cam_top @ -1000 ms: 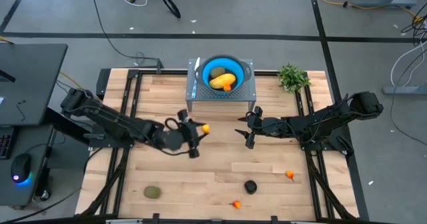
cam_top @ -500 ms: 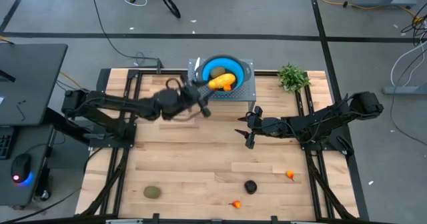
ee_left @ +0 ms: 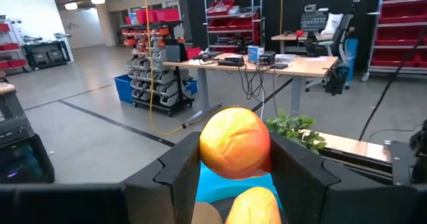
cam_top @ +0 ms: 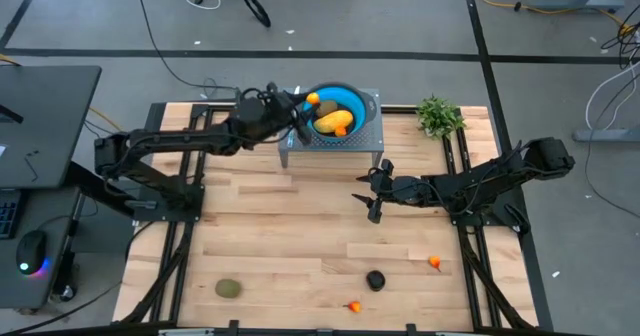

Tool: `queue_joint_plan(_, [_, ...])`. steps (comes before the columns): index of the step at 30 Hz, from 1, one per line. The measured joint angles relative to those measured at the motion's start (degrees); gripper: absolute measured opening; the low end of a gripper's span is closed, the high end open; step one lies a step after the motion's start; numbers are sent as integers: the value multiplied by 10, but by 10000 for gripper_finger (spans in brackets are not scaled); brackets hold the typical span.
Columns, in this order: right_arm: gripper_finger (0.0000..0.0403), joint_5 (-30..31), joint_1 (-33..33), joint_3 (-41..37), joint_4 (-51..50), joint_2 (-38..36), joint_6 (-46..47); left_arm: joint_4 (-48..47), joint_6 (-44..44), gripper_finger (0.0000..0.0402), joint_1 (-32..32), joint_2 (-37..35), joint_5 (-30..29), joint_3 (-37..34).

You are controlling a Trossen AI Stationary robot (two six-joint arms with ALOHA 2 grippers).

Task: Pick & Place Fruit
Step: Put the orange pear into the blue strainer bowl

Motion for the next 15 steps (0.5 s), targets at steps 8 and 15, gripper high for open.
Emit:
queue_joint_plan(8, [250,0,0,0,4,0,0,19,1,174,5,25,15,0])
queue_joint_plan(15, [250,0,0,0,3,0,2,60,18,174,8,75,16,0])
